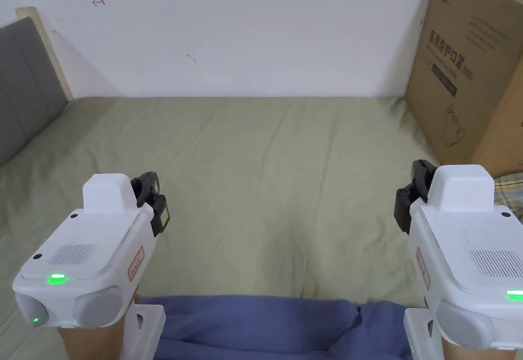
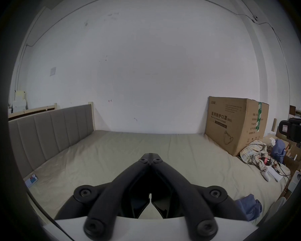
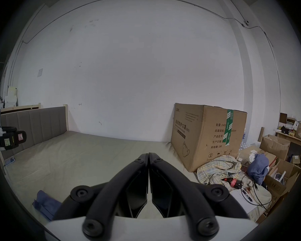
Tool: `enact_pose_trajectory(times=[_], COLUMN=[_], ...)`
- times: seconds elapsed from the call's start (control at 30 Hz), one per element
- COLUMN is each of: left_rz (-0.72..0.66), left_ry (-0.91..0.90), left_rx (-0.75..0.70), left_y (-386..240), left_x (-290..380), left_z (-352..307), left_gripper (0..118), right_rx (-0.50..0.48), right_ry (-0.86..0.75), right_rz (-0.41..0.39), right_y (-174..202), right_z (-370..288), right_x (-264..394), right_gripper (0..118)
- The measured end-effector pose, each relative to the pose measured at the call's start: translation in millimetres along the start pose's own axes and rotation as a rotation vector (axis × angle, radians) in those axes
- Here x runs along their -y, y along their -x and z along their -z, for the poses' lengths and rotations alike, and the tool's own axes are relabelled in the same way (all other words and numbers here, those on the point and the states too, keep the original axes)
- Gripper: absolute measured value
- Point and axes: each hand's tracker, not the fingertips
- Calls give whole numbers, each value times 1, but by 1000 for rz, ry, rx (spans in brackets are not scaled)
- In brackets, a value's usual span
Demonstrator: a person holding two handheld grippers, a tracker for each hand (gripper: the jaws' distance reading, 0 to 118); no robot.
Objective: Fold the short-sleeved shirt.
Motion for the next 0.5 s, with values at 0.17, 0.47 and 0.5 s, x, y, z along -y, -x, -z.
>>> enact_pose_trajectory(times=[0.17,0.47,0.5], left_rz=[-157,-436,-458], left_ry=[239,641,677], left_rx=[109,215,224], left_y=[47,152,161], left_x=[19,103,112], left_z=[18,51,55], left_gripper=[0,0,0], right_rx=[-10,-40,-43], right_ry=[21,73,78], right_rz=[-3,-32,-34], right_y=[1,17,19], right_z=[7,23,25], right_x=[4,14,15], right_gripper=[0,0,0])
